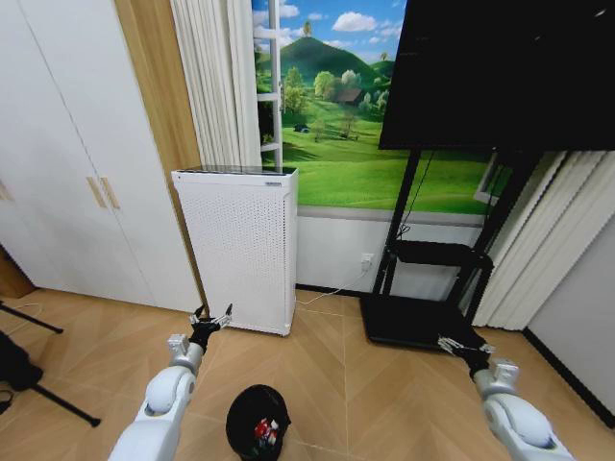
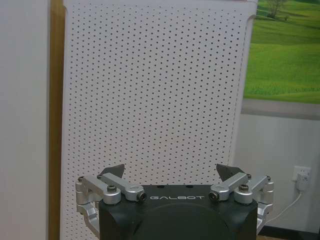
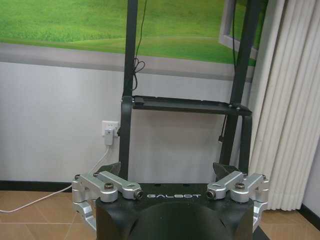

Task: Pick up the trash bin and place the garbage on the floor into it.

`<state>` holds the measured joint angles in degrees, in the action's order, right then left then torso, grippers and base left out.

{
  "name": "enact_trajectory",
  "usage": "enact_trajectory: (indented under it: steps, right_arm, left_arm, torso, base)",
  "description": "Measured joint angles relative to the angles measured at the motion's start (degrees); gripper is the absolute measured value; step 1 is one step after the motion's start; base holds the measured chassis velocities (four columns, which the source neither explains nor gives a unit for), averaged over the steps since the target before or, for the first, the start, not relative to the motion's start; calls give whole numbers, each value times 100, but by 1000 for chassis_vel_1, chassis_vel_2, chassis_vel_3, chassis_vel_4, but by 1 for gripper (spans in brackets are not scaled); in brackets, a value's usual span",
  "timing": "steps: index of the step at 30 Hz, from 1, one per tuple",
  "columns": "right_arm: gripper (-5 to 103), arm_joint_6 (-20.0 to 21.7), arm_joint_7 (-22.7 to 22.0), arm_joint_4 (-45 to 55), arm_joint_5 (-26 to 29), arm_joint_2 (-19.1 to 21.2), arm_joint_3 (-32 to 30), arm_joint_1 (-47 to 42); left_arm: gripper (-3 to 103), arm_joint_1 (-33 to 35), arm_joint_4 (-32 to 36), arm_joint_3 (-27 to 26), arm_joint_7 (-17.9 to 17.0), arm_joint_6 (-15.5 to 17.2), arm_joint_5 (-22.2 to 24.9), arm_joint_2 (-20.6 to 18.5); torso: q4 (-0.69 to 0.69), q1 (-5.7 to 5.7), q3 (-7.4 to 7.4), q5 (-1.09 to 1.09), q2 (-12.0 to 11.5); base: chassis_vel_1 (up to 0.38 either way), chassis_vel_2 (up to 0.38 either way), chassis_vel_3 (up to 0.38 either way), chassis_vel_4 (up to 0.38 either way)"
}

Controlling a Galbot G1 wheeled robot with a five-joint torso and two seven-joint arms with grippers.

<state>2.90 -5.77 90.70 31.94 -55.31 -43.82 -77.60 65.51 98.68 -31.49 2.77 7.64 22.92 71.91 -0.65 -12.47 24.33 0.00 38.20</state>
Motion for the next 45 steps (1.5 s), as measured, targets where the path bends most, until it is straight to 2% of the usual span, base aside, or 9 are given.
enact_trajectory:
  steps: [17, 25, 34, 38, 45]
  right_arm:
    - [100, 0, 0, 0, 0, 0, 0, 0]
    - [100, 0, -1, 0, 0, 0, 0, 0]
    - [100, 0, -1, 0, 0, 0, 0, 0]
    - [100, 0, -1, 0, 0, 0, 0, 0]
    - [100, 0, -1, 0, 0, 0, 0, 0]
  left_arm:
    - [100, 0, 0, 0, 0, 0, 0, 0]
    - [100, 0, 0, 2, 2, 0, 0, 0]
    - [100, 0, 0, 0, 2, 0, 0, 0]
    - [100, 0, 0, 0, 2, 0, 0, 0]
    - [100, 0, 0, 1, 2, 0, 0, 0]
  torso:
    - [0, 3, -5, 0, -10]
    - [-5, 4, -7, -1, -12]
    - [4, 5, -8, 0, -13]
    - [-2, 5, -8, 0, -14]
    - [-2, 5, -9, 0, -15]
  base:
    - [-77, -71, -77, -67]
    - [-121, -116, -125, -112]
    - [-16, -22, -19, -8]
    - [0, 0, 0, 0]
    - [0, 0, 0, 0]
